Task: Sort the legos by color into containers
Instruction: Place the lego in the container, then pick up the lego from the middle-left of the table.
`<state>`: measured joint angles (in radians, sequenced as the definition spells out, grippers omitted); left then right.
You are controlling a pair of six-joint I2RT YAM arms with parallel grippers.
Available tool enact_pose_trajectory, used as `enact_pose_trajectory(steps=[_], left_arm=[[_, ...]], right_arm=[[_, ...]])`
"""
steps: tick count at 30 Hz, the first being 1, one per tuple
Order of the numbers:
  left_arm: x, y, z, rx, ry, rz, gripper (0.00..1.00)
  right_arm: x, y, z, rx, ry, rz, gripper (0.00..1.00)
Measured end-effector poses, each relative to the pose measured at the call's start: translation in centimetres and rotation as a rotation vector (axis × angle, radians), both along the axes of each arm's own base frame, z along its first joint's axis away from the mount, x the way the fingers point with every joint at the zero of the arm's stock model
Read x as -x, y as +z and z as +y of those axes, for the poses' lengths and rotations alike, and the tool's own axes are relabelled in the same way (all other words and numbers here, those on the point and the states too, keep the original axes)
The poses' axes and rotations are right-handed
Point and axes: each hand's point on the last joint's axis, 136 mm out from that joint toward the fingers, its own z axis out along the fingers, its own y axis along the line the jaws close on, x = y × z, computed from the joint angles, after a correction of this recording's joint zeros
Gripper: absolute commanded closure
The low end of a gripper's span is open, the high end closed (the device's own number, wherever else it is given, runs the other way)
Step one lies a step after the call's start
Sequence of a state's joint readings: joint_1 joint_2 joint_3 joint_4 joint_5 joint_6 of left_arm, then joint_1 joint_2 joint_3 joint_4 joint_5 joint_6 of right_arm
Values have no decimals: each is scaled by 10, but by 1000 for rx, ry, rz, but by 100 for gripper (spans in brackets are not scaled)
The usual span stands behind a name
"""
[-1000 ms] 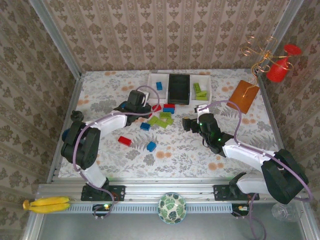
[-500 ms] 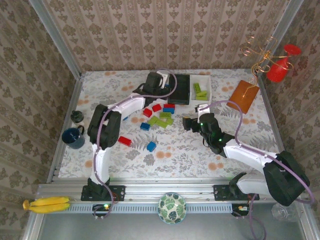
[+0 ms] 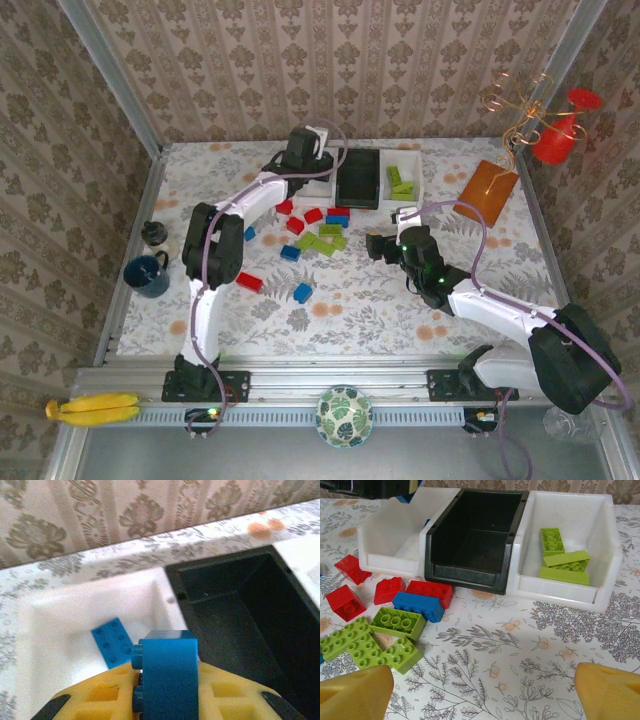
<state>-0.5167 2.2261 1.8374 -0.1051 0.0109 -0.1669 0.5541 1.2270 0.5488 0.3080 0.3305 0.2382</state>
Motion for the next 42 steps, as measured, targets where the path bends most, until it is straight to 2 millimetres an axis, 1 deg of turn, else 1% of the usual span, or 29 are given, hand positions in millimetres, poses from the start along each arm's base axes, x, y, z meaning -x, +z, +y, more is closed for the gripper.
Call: enact_pose_trajectory(steps=[2,5,7,10,13,15,19,22,23,25,27,29,32,34,37,40,42], left_arm=[[-8,-5,7,-15,17,1,73],[-13,-15,13,-45,29,22,59],[-11,-20,16,-72,29,31,49],[-11,-20,18,-90,32,25,38],[-5,-16,23,-102,37,19,33],[5,-10,29,-106,41,18,31],[30,23,43,-81,45,-23,28],[59,49,57,-37,46,-63,25],[70,55,62,-24,46,-75,25],[89,61,73,-9,49,-89,24],[107,58,83,-8,53,-85,23],[123,48,95,-18,61,-66,23],[138,29,111,-33,79,-26,23],[142,19,124,-40,100,-3,22],[143,6,145,-40,144,30,22],[144,-4,166,-27,190,62,22],[144,-7,177,-24,211,80,22]], right_arm=[[0,-1,0,1,0,2,6],[-1,-5,0,7,0,13,6],[-1,-9,1,13,1,22,6],[-1,-11,2,13,6,26,6],[0,-9,7,14,23,19,6],[1,-9,10,15,33,16,6],[2,-5,15,18,54,1,5],[2,-5,16,20,59,-2,5],[2,-5,17,20,61,-3,5],[3,-5,18,21,66,-4,6],[3,-5,19,23,70,-4,5],[4,-4,20,25,74,-5,6],[5,-5,22,29,82,-5,5],[5,-6,24,37,89,-3,5],[6,-8,26,45,97,-1,6],[6,-8,26,50,99,-1,5],[6,-8,26,52,99,-1,5]])
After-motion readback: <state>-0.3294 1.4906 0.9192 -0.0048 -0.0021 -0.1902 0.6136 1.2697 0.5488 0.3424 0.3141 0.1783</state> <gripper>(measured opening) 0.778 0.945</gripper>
